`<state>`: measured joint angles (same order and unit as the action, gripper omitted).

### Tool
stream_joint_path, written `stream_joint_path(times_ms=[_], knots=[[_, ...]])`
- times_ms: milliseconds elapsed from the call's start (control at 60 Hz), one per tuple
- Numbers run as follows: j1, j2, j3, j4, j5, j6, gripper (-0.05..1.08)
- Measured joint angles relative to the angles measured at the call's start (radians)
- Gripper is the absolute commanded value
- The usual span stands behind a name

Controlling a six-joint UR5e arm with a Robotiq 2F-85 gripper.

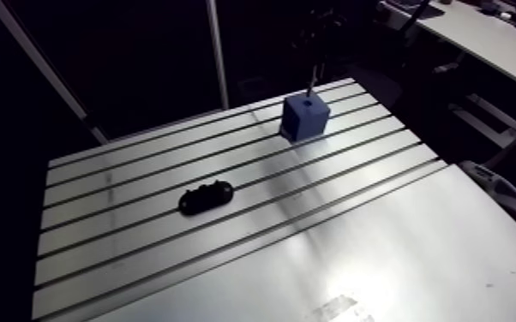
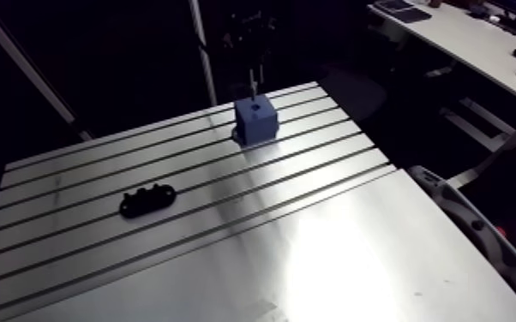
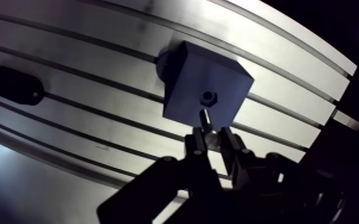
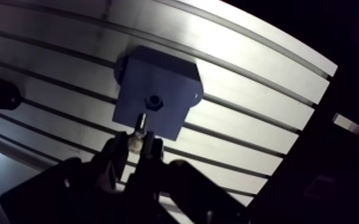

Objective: Pick up the M10 bolt and insert it into the hex recess until seated.

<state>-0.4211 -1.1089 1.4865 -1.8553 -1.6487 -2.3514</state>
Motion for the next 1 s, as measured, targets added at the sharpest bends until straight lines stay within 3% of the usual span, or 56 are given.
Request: stream_joint_path(times_ms=[1000], knots=[[0.002,0.026,-0.004,-0.03,-0.004,-0.003,0.86]])
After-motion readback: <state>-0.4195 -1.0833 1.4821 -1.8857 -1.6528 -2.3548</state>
